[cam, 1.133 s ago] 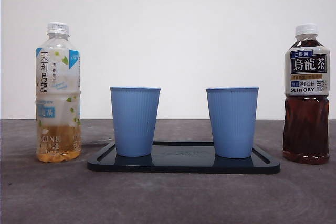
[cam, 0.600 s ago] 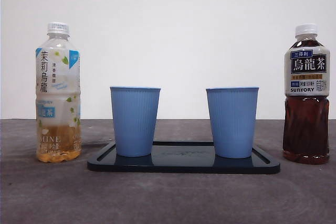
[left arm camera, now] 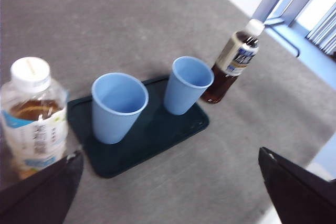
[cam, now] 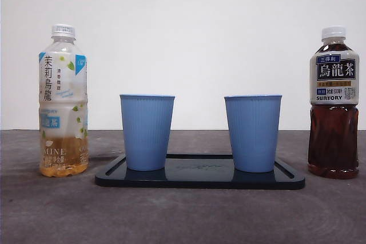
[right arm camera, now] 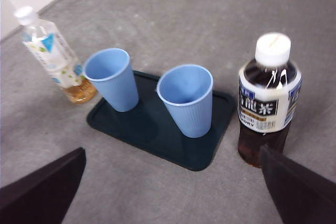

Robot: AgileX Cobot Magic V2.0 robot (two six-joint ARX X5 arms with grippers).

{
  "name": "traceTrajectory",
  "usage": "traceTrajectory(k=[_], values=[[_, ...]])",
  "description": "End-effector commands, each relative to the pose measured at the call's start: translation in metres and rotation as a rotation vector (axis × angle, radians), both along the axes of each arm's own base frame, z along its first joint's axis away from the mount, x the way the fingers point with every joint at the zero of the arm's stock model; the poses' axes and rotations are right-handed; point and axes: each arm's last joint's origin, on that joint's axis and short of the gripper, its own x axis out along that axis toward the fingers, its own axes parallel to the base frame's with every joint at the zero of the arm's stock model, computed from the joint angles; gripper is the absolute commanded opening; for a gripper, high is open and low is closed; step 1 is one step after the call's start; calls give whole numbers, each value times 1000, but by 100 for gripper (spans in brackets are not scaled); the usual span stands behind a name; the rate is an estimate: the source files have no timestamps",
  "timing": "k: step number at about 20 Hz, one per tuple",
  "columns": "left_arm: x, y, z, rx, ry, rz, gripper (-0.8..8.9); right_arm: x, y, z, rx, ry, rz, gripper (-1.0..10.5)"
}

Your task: Pour the drink into the cup

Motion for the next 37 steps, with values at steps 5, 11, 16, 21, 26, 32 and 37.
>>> traceTrajectory(k=[5,11,16,21,26,32,37], values=[[0,0,4,28,-41,-14,526,29,7,-48,69,4,-75,557],[2,-1,3,45,-51,-24,526,56,9,-92,80,-91,-242,557],[2,-1,5,38,-72,-25,526,73,12,-118,46,-144,-286,557],[2,-1,5,38,-72,-26,526,86,14,-130,24,-220,-297,557],[1,-2,5,38,-73,-37,526,101,18,-140,-22,-228,-281,557],[1,-2,5,38,-72,-37,526,115,21,-151,-32,-238,-299,557],[1,-2,5,38,-72,-37,526,124,23,-161,-32,-245,-308,557]])
